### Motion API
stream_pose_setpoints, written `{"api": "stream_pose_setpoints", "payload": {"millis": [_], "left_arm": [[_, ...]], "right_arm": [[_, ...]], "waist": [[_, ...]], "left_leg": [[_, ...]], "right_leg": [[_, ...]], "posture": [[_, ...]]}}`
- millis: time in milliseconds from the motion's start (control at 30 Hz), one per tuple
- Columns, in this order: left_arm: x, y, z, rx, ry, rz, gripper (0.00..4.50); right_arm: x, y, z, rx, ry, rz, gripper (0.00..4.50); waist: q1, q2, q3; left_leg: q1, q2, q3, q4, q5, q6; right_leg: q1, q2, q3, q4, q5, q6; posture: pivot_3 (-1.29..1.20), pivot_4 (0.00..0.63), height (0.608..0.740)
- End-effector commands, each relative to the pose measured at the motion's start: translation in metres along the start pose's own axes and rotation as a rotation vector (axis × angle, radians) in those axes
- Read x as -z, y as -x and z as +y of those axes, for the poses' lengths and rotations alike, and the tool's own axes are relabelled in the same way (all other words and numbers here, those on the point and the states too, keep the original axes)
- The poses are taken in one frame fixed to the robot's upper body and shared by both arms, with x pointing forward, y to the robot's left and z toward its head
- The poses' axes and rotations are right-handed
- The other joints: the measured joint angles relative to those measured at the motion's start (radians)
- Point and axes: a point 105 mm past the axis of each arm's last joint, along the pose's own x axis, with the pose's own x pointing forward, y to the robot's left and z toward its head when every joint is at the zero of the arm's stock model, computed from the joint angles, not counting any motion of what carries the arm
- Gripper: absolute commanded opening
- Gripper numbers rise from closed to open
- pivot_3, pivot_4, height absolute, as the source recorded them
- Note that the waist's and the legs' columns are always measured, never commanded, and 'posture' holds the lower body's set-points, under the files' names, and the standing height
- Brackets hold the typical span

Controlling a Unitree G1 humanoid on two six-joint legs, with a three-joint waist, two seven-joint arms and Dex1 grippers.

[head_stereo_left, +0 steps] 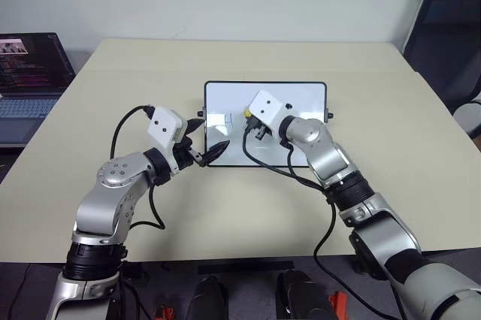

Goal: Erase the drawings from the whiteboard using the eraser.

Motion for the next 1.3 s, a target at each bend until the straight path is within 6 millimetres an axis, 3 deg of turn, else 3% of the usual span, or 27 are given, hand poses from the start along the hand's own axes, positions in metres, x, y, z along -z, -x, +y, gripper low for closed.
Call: {"api": "stream_pose_setpoints", "payload": {"millis": [33,133,233,333,533,767,933,1133,1300], "left_arm": [[-0.010,0.010,0.009,-0.045,-0.021,-0.048,4.50],[-0.009,0.020,0.016,-0.084,0.007,-0.070,4.50],[-0.002,0.037,0.026,-0.137,0.024,-0.054,4.50],[0.004,0.048,0.031,-0.164,0.040,-0.040,4.50],[0.003,0.050,0.029,-0.165,0.024,-0.034,4.50],[-0.002,0.045,0.027,-0.148,-0.008,-0.029,4.50],[-0.006,0.041,0.028,-0.139,-0.020,-0.030,4.50],[-0.007,0.039,0.031,-0.151,-0.022,-0.034,4.50],[-0.006,0.037,0.033,-0.159,-0.031,-0.021,4.50]], "right_arm": [[-0.019,0.016,-0.016,0.055,-0.038,-0.092,1.12],[-0.027,0.037,-0.020,0.061,-0.118,-0.171,1.12],[-0.029,0.064,-0.012,0.030,-0.260,-0.240,1.12],[-0.023,0.085,-0.002,0.000,-0.281,-0.247,1.12],[-0.010,0.114,0.021,-0.063,-0.353,-0.263,1.12],[0.008,0.119,0.031,-0.007,-0.389,-0.249,1.12],[0.006,0.118,0.039,-0.016,-0.389,-0.257,1.12],[0.001,0.112,0.033,0.000,-0.335,-0.252,1.12],[-0.015,0.082,0.033,-0.029,-0.201,-0.255,1.12]], "waist": [[0.000,0.000,0.000],[0.001,0.000,0.000],[0.003,0.000,0.000],[0.003,0.000,0.000],[0.004,0.000,0.000],[0.003,-0.001,0.000],[0.003,-0.001,0.000],[0.003,-0.001,0.000],[0.000,-0.001,0.000]], "left_leg": [[0.000,0.000,0.000,0.000,0.000,0.000],[-0.001,0.000,0.000,-0.001,0.000,0.000],[-0.002,0.000,0.000,-0.003,0.000,0.000],[-0.002,0.000,0.000,-0.003,0.000,0.000],[-0.001,0.000,0.000,-0.002,0.000,0.000],[-0.001,0.000,0.001,-0.002,0.000,0.000],[-0.001,0.000,0.001,-0.002,0.000,0.000],[-0.001,0.000,0.001,-0.002,0.000,0.000],[-0.001,0.000,0.001,-0.002,0.000,0.000]], "right_leg": [[0.000,0.000,0.000,0.000,0.000,0.000],[-0.001,0.000,0.000,-0.001,0.000,0.001],[-0.001,0.000,-0.001,-0.002,-0.001,0.002],[-0.001,0.000,-0.001,-0.002,-0.001,0.003],[-0.001,-0.001,-0.001,-0.002,-0.003,-0.001],[-0.001,-0.002,-0.001,-0.002,-0.002,-0.001],[-0.001,-0.002,-0.001,-0.003,-0.002,-0.001],[-0.001,-0.002,-0.001,-0.003,-0.002,-0.001],[-0.001,-0.001,-0.001,-0.002,-0.002,-0.001]], "posture": [[0.00,0.150,0.740],[0.00,0.150,0.740],[0.00,0.150,0.740],[0.00,0.150,0.740],[0.00,0.150,0.740],[0.00,0.150,0.740],[0.00,0.150,0.740],[0.00,0.150,0.740],[0.00,0.150,0.740]]}}
